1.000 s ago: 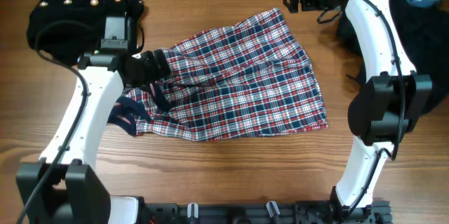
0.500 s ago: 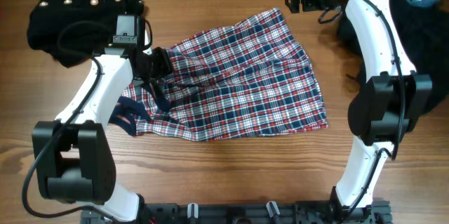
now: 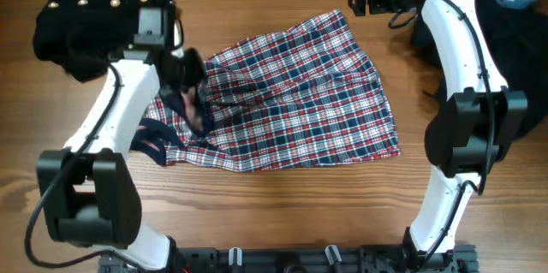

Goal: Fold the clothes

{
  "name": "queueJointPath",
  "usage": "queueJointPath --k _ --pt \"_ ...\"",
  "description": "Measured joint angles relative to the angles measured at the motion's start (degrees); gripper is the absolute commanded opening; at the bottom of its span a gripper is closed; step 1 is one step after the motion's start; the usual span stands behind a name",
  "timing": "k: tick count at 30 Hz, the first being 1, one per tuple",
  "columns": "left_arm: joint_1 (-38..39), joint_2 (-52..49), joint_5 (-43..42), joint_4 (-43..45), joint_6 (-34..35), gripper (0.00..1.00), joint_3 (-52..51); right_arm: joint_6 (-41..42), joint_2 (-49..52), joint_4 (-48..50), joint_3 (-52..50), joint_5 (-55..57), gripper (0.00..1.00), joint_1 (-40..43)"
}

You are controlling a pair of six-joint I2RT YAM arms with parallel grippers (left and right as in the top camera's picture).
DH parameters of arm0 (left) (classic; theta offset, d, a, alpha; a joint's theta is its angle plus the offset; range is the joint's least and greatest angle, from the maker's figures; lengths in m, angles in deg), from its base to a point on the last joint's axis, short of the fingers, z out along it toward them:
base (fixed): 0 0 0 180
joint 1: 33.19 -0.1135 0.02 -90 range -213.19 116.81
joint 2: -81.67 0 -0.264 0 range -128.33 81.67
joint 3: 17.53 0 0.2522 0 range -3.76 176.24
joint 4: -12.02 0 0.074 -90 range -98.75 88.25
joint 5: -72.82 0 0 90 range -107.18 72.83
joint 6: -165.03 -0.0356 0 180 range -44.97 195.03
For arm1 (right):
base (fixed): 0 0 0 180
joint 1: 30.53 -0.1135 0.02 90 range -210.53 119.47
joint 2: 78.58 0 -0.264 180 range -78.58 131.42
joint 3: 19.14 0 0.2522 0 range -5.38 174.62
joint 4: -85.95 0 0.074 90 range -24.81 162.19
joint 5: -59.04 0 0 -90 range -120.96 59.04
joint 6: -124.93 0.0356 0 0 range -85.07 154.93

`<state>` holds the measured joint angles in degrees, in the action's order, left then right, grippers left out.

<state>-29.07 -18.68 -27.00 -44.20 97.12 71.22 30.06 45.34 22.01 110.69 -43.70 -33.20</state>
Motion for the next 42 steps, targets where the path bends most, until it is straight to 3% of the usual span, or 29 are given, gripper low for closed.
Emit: queueJointPath --k 9,18,29,42 --pt "-0.72 0.00 6.75 -1.64 -1.25 0.04 15.56 0.07 0.00 -0.02 -0.04 0.20 1.00 0.00" --pt "-3.58 -0.04 14.25 -0.33 -1.55 0.04 15.85 0.94 0.22 -0.61 -0.04 -0.83 1.00 0.55" --pt "-6.75 -0.17 16.00 2.05 -1.66 0.04 15.85 0.39 8.11 0.50 -0.22 -8.76 1.00 3.17" --pt "-4.96 -3.63 16.02 2.21 -1.66 0.04 15.85 -2.95 12.94 11.15 -0.33 -16.52 1.00 3.10"
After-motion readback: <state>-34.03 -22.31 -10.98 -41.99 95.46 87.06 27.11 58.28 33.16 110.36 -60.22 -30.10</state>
